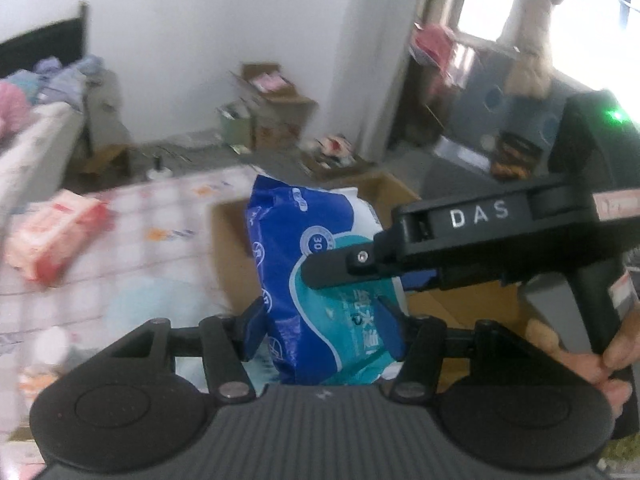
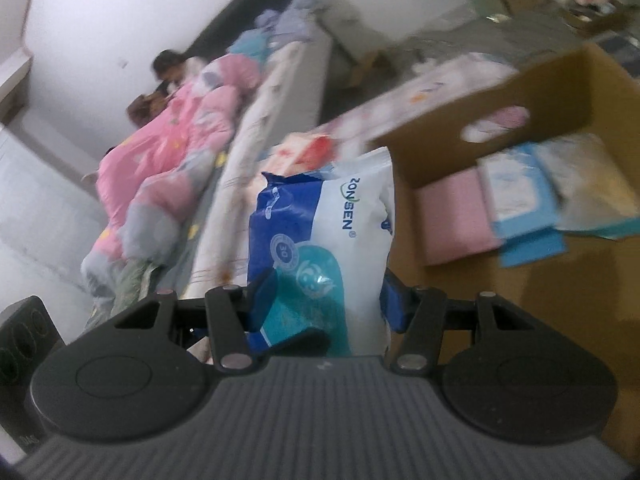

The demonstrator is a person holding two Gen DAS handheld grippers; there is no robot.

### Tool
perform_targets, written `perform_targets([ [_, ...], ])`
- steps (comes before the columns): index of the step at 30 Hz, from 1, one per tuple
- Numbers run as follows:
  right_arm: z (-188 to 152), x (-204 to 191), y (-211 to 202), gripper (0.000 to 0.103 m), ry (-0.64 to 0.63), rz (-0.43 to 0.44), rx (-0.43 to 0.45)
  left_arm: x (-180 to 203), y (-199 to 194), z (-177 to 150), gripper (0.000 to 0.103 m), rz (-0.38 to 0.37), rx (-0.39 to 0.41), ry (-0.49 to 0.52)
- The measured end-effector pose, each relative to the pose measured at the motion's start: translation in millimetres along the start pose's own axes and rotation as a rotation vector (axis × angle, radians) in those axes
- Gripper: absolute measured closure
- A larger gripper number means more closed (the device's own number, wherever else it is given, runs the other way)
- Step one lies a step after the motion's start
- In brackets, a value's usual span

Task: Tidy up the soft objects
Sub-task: 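Lower the wet-wipe pack into the box and open the right tool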

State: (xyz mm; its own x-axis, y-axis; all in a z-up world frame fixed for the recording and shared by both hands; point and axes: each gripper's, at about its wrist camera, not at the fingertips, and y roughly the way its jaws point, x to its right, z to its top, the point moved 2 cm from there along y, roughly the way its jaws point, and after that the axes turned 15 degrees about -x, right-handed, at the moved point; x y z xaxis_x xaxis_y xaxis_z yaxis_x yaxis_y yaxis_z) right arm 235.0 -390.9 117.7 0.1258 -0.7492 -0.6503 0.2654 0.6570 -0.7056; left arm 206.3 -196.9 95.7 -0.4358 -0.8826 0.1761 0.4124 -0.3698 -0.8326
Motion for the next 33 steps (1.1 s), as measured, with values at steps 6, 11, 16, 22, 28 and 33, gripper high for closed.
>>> perform_targets([
  [6, 4, 74, 6, 0.051, 0.109, 0.013, -0.047, 4, 43, 6, 0.045, -0.069, -0.134, -0.017],
  [11, 5, 113, 54, 0.050, 0.153, -0.094, -0.172, -12, 39, 3, 0.042, -0.045, -0.119, -0.013],
  [16, 5, 113, 71, 0.050, 0.117, -0.177, -0.213, -23, 23, -5, 0.040, -0.026, -0.092, -0.026],
  [22, -5, 105, 60, 0.041, 0.090, -0.212, -0.232, -36, 5, -21, 0.039, -0.011, -0.090, -0.019],
  [28, -20, 97, 76, 0.046, 0.006, -0.288, -0.344, -43, -4, -52, 0.038, 0.004, -0.102, -0.003],
  [33, -16, 100, 86, 0.057, 0.055, -0.254, -0.314, -51, -5, -80, 0.038, 0.019, -0.121, -0.027],
])
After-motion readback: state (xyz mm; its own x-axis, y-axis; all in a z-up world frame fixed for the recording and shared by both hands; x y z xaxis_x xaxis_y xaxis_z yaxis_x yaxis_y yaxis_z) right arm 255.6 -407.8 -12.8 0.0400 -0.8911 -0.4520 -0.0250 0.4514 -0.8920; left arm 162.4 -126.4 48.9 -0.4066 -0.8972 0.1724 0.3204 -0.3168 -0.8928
